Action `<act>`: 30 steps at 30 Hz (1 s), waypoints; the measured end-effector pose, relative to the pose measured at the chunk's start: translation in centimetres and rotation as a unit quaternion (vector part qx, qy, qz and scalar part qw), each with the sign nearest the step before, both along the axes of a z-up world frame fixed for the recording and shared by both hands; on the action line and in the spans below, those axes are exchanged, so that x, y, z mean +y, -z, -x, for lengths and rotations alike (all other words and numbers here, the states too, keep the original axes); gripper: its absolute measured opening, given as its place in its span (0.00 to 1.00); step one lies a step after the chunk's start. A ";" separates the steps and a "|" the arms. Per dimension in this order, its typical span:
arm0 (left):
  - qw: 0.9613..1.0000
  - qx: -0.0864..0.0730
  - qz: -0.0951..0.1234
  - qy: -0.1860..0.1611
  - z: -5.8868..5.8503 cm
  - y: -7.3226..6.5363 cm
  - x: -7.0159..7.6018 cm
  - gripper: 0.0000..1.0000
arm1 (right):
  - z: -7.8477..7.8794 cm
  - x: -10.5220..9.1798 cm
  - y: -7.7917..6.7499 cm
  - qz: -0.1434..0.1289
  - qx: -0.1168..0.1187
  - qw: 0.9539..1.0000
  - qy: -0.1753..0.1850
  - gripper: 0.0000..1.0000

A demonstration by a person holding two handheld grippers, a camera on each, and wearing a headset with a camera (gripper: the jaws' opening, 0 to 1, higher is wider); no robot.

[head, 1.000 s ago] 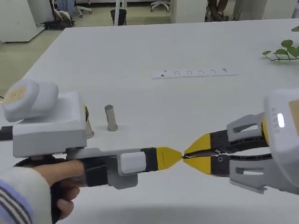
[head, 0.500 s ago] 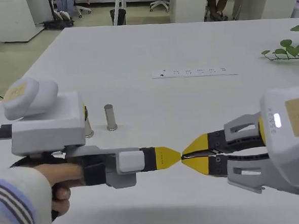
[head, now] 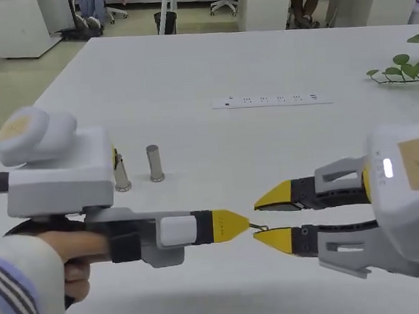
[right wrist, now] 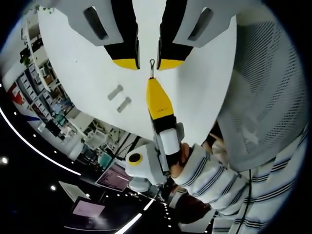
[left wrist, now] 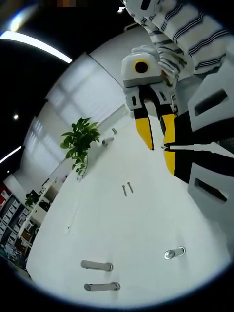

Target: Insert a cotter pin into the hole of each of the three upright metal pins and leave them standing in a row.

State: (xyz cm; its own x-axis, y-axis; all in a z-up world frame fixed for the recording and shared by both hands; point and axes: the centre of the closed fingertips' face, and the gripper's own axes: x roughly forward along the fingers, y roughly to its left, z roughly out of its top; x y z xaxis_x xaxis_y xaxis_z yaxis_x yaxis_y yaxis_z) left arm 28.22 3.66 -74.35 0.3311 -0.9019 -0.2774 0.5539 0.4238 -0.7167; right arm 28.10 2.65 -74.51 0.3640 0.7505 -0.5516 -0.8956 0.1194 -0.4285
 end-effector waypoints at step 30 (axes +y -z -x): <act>0.958 -0.249 -0.035 0.136 3.9 -3.7 0.2 0.00 | 4.3 1.8 -2.4 -0.176 0.375 0.910 -0.014 0.17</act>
State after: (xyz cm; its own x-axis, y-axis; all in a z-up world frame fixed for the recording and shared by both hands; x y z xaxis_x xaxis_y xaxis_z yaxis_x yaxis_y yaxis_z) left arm 24.36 3.91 -70.68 0.1938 -0.9586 -0.2085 0.9163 0.2528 -0.3106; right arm 23.76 4.42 -72.06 -0.0380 0.9319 -0.3608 -0.9254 0.1034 0.3645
